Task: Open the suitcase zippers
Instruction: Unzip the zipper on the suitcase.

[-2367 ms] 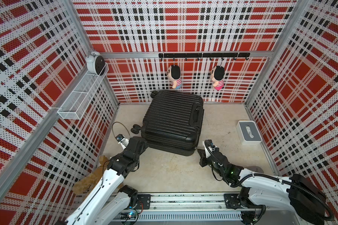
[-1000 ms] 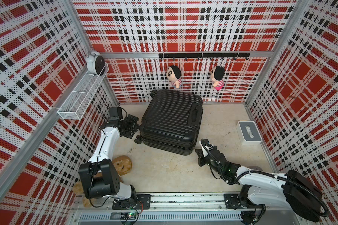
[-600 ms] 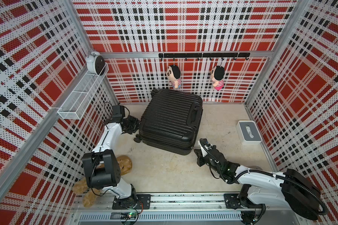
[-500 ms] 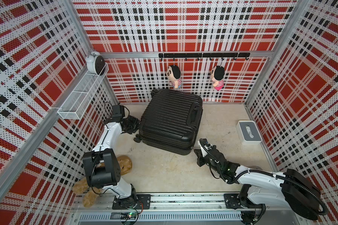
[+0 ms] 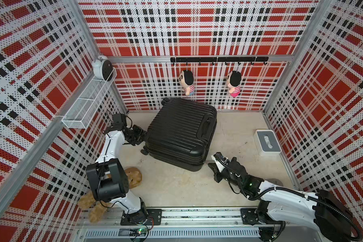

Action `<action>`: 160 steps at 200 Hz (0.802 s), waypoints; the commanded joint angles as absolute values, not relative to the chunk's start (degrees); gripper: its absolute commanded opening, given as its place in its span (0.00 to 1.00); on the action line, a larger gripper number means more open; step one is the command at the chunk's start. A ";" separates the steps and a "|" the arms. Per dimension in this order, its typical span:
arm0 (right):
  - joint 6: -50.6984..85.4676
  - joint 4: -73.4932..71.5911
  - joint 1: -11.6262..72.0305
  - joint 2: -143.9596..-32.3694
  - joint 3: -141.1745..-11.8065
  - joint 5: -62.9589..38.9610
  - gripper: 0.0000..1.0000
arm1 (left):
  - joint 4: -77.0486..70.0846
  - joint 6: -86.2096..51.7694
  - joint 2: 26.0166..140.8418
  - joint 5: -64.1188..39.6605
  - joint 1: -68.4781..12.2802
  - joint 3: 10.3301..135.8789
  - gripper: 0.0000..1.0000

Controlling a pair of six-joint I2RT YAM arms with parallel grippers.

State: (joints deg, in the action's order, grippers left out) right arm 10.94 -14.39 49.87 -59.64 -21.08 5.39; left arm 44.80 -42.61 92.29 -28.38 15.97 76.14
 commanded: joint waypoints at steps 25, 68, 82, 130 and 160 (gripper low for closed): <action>5.23 -12.80 39.01 -59.43 -23.73 12.07 0.00 | 39.54 -30.69 90.56 -24.26 19.12 77.28 0.00; 7.42 -14.41 30.15 -67.08 -28.47 8.44 0.00 | 39.53 -30.15 92.37 -25.40 19.07 78.22 0.00; 8.43 -15.06 28.13 -69.71 -30.45 7.50 0.00 | 39.55 -30.02 92.63 -25.27 19.12 78.38 0.00; 11.25 -18.39 21.28 -81.47 -37.97 2.35 0.00 | 39.44 -29.67 94.03 -24.79 19.44 79.01 0.00; 13.18 -21.06 16.74 -89.49 -43.16 -1.30 0.00 | 39.29 -29.62 94.60 -24.78 20.20 79.23 0.00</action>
